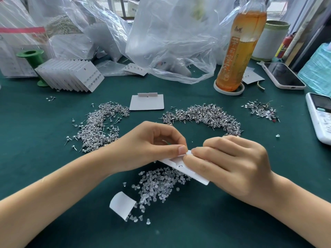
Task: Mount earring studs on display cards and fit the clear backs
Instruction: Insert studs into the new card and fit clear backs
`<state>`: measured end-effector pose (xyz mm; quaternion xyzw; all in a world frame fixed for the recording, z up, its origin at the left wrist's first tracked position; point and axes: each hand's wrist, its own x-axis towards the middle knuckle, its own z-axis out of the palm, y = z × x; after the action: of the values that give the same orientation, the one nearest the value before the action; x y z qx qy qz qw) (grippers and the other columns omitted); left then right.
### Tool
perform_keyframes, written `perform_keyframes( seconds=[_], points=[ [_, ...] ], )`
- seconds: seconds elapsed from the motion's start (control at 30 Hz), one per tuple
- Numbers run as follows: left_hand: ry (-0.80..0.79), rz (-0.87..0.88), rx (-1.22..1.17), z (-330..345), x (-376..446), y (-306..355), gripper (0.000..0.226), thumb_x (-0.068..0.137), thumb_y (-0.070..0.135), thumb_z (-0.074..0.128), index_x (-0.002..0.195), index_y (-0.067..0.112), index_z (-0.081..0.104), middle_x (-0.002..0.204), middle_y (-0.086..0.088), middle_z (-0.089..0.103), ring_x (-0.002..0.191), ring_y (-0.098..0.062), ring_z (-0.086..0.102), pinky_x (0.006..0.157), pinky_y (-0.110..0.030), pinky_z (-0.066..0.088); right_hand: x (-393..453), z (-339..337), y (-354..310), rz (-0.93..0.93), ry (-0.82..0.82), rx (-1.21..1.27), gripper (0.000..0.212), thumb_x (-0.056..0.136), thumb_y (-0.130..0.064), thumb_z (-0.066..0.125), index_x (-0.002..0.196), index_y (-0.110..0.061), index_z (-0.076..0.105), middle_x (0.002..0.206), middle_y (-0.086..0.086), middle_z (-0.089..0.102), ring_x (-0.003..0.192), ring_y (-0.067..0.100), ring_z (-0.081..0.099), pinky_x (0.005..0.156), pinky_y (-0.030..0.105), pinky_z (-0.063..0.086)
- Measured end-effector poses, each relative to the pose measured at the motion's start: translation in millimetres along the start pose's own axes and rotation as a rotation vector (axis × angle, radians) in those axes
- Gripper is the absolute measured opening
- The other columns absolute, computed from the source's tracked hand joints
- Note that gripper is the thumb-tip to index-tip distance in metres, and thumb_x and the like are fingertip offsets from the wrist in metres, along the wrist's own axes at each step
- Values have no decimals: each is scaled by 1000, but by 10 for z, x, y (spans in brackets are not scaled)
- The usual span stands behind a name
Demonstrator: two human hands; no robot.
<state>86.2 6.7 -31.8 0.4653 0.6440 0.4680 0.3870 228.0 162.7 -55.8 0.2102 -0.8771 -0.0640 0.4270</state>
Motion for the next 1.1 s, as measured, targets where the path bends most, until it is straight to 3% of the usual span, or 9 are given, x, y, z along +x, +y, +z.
perform_keyframes(
  seconds=[0.23, 0.37, 0.5, 0.73, 0.87, 1.1],
  points=[
    [-4, 4, 18, 12, 1, 6, 4, 87, 10, 64, 85, 7, 66, 66, 11, 64, 65, -3, 58, 65, -13, 43, 2, 3, -18, -2, -17, -14, 14, 68, -2, 79, 77, -12, 74, 62, 1, 62, 55, 21, 58, 47, 29, 48],
    [15, 15, 21, 26, 4, 9, 5, 88, 8, 62, 85, 6, 65, 66, 11, 62, 65, -3, 56, 65, -13, 43, 10, 12, -12, 19, -18, 1, 6, 79, -6, 73, 75, -11, 74, 61, 1, 62, 54, 22, 58, 45, 29, 47],
    [31, 6, 11, 30, 7, 8, 6, 88, 9, 62, 83, 8, 66, 68, 8, 62, 66, -6, 56, 66, -17, 44, 22, 19, 15, 31, -35, 48, 21, 91, -7, 59, 78, -9, 75, 63, 2, 64, 56, 23, 59, 45, 29, 47],
    [36, -4, 12, 38, 12, 0, 6, 87, 9, 63, 83, 8, 66, 68, 6, 63, 65, -5, 57, 64, -14, 43, 15, 16, 13, 31, -59, 65, 17, 88, -3, 62, 78, -8, 75, 62, 3, 63, 55, 25, 57, 44, 31, 45],
    [39, -15, -4, 30, 10, 16, 12, 82, 19, 65, 85, 8, 68, 71, 5, 67, 67, -5, 59, 65, -15, 45, 6, 14, 6, 5, -59, 60, 12, 82, 0, 67, 78, -8, 75, 59, 3, 60, 52, 25, 55, 43, 31, 45],
    [56, -1, 38, 37, -3, 11, 5, 85, 9, 65, 82, 8, 69, 70, 5, 67, 65, -4, 59, 63, -14, 45, 11, 7, -12, 12, -49, 49, 16, 83, -1, 65, 80, -12, 76, 56, 3, 58, 49, 25, 54, 41, 30, 44]
  ],
)
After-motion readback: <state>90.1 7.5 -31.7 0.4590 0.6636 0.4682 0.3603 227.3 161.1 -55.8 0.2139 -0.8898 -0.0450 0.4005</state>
